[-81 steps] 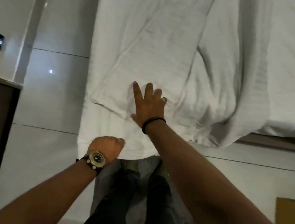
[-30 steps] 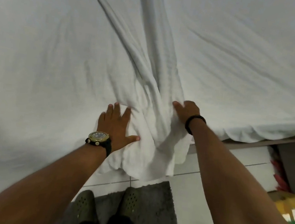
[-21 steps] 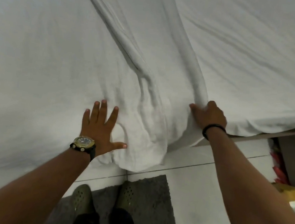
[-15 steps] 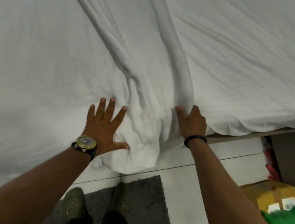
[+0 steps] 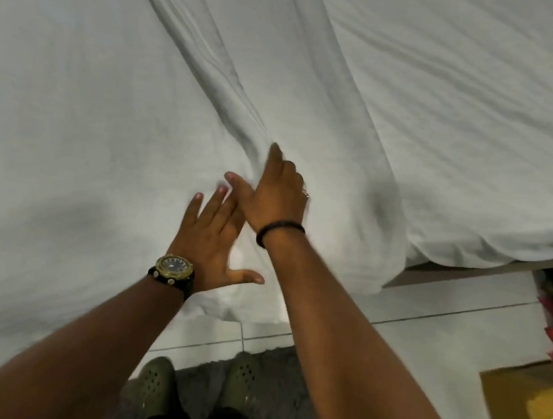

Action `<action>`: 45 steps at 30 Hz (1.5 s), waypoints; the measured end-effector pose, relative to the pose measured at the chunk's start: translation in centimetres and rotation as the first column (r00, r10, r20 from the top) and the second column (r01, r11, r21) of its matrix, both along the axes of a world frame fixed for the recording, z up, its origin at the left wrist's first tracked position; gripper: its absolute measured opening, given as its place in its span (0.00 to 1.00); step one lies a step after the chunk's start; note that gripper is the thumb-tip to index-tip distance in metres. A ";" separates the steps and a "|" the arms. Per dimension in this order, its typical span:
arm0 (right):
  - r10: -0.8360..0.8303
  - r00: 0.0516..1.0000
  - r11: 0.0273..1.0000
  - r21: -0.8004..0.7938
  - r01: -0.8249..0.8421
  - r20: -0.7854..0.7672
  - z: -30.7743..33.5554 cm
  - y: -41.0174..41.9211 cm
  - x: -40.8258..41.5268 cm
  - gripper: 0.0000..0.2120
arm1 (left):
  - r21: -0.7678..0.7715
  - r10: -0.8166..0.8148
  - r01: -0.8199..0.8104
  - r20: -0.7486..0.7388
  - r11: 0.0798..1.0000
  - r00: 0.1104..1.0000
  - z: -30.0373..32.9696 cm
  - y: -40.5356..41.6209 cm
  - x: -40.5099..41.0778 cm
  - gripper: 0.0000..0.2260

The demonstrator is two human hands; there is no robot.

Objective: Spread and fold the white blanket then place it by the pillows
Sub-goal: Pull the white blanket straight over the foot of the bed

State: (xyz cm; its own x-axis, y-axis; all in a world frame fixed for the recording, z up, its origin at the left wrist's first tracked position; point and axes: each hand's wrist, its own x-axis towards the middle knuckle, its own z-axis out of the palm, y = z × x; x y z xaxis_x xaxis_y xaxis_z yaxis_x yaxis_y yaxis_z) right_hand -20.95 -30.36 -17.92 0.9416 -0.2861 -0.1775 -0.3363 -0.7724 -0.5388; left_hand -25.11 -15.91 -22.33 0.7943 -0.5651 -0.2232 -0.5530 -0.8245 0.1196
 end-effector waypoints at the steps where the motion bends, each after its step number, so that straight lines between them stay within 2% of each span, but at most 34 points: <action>1: -0.015 0.998 1.000 0.007 0.016 -0.068 -0.3 0.0 1.5 0.30 | 0.001 0.028 -0.028 0.011 1.000 1.000 0.1 1.0 0.1 0.59; 3: -0.110 0.991 0.994 0.006 0.111 -0.078 -0.8 -2.2 2.9 0.21 | -0.010 0.070 -0.070 0.027 0.998 0.997 0.3 3.0 0.3 0.58; 6: -0.258 0.960 0.958 -0.103 0.269 0.104 -1.4 -5.3 0.7 0.20 | -0.036 0.067 -0.066 0.036 0.997 0.997 0.7 5.4 1.0 0.55; 8: -0.302 0.950 0.945 -0.107 0.310 0.085 -1.5 -5.3 -2.4 0.20 | -0.064 0.045 -0.042 0.045 0.997 0.998 0.9 5.9 0.9 0.54; 11: -0.337 0.941 0.941 -0.016 0.338 0.020 -0.8 -4.9 -4.6 0.20 | -0.073 0.097 -0.094 0.028 0.993 0.995 1.4 7.4 1.0 0.54; 13: -0.261 0.965 0.965 -0.028 0.261 -0.025 0.1 -5.4 -2.7 0.20 | -0.055 0.109 -0.108 0.015 0.993 0.994 1.5 8.5 1.1 0.54; 14: -0.201 0.977 0.979 -0.055 0.197 -0.066 0.7 -5.1 -0.7 0.21 | -0.045 0.105 -0.104 0.007 0.994 0.994 1.5 9.0 1.1 0.54; 15: -0.146 0.983 0.989 -0.052 0.141 -0.110 1.4 -4.6 1.8 0.27 | -0.038 0.097 -0.097 -0.001 0.995 0.995 1.4 9.2 1.2 0.54; 17: -0.108 0.981 0.985 0.115 0.127 -0.159 2.0 -2.7 7.4 0.40 | -0.039 0.095 -0.095 0.000 0.995 0.995 1.0 9.3 1.2 0.54; 18: -0.101 0.981 0.977 0.170 0.130 -0.166 2.0 -1.5 10.0 0.40 | -0.041 0.100 -0.099 0.010 0.994 0.995 0.8 9.2 1.2 0.54; 19: -0.079 0.985 0.981 0.163 0.104 -0.154 1.9 -0.7 12.2 0.34 | -0.048 0.104 -0.103 0.021 0.993 0.994 0.5 9.2 1.2 0.55; 21: -0.055 0.997 0.998 0.010 0.055 -0.061 1.8 -1.2 14.8 0.20 | -0.085 0.113 -0.110 0.042 0.990 0.993 0.4 9.2 1.3 0.55; 23: -0.118 0.992 0.984 -0.129 0.123 0.042 2.3 -5.8 14.8 0.19 | -0.120 0.089 -0.080 0.070 0.990 0.994 0.9 8.9 1.8 0.55; 25: -0.226 0.973 0.955 -0.191 0.229 0.038 2.6 -12.6 12.6 0.23 | -0.142 0.012 0.002 0.095 0.990 0.995 1.4 8.0 2.4 0.54; 28: -0.354 0.903 0.931 -0.185 0.315 -0.242 2.2 -19.5 6.5 0.33 | -0.092 -0.024 0.029 0.051 0.995 0.998 1.6 6.3 2.6 0.52; 30: -0.341 0.882 0.935 -0.024 0.353 -0.324 1.6 -20.0 2.9 0.32 | -0.056 0.042 -0.041 0.021 0.998 0.999 0.8 5.7 2.4 0.52; 33: -0.342 0.923 0.876 0.296 0.381 -0.178 1.7 -17.1 -1.2 0.21 | -0.047 0.074 -0.072 0.049 0.996 0.996 -0.2 5.7 2.2 0.52; 35: -0.271 0.950 0.837 0.449 0.311 -0.153 0.8 -15.4 -4.5 0.26 | -0.051 0.069 -0.065 0.079 0.997 0.995 -0.6 5.6 2.1 0.53; 36: -0.243 0.952 0.811 0.500 0.304 -0.184 0.2 -14.8 -6.6 0.29 | -0.051 0.073 -0.069 0.083 0.996 0.994 -0.7 5.5 1.9 0.53; 37: -0.240 0.944 0.789 0.521 0.325 -0.226 -0.5 -14.6 -8.8 0.29 | -0.041 0.085 -0.082 0.079 0.996 0.993 -0.7 5.6 1.8 0.53; 39: -0.346 0.899 0.736 0.517 0.437 -0.269 -1.6 -15.7 -12.4 0.14 | -0.012 0.099 -0.098 0.052 0.995 0.994 -0.6 5.2 1.7 0.54; 40: -0.439 0.867 0.738 0.456 0.498 -0.236 -1.9 -16.5 -13.5 0.06 | 0.005 0.096 -0.096 0.036 0.995 0.995 -0.6 4.9 1.6 0.54; 43: -0.545 0.836 0.818 0.180 0.547 -0.062 -2.3 -18.3 -13.5 0.15 | 0.030 0.114 -0.115 0.023 0.993 0.993 -0.3 3.5 1.1 0.55; 45: -0.585 0.811 0.799 0.155 0.581 -0.024 -2.6 -17.7 -13.4 0.20 | 0.030 0.138 -0.139 0.025 0.990 0.990 -0.3 3.1 0.3 0.55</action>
